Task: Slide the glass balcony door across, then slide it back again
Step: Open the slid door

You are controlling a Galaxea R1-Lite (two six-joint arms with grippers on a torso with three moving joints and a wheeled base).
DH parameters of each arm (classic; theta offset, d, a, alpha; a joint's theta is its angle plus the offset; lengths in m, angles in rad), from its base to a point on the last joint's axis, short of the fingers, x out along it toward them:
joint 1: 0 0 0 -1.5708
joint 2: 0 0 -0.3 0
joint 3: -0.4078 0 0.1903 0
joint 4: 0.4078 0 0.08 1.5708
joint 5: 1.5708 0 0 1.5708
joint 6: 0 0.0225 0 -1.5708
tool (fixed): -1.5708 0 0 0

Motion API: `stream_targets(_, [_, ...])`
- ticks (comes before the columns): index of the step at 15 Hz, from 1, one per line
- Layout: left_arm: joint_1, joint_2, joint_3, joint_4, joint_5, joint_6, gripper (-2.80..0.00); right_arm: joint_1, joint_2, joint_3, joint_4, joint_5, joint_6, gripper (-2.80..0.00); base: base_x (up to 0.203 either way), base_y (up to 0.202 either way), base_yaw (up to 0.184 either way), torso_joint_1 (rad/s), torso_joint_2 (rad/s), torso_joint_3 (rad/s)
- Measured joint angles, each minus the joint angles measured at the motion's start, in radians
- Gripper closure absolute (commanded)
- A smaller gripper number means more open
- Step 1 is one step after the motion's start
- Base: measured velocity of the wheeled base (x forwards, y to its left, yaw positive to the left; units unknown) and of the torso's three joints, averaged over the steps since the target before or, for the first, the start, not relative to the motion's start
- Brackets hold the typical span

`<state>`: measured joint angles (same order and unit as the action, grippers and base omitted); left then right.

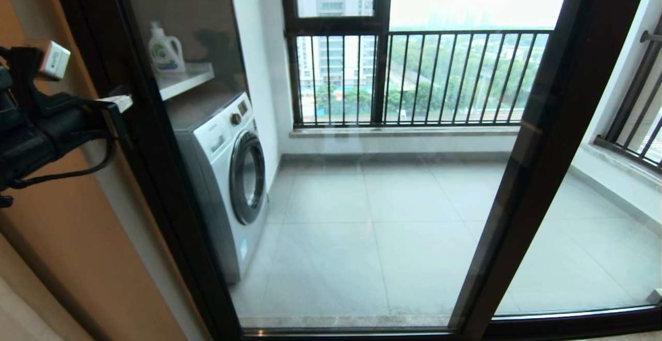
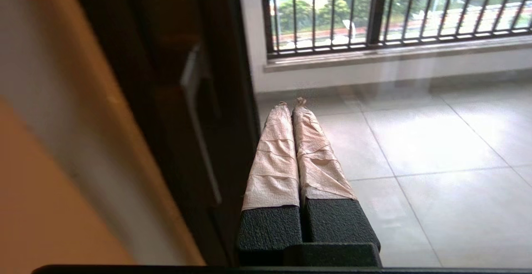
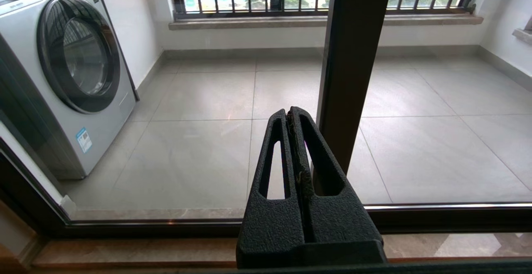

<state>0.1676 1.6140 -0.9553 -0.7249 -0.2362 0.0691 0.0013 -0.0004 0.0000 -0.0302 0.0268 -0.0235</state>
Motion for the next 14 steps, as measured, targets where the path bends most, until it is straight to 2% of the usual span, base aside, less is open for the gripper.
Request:
stream_targets(7, [0.148, 0.058, -0.081, -0.008, -0.006, -0.001, 0.0, 0.0, 0.0, 0.0, 0.0, 0.0, 0.001, 0.0, 0.0, 0.0, 0.0, 0.0, 0.0, 0.0])
stream_targets(14, [0.184, 0.182, -0.188, -0.007, -0.006, 0.004, 0.0, 0.0, 0.0, 0.0, 0.0, 0.0, 0.0, 0.0, 0.0, 0.0, 0.0, 0.0, 0.0, 0.0])
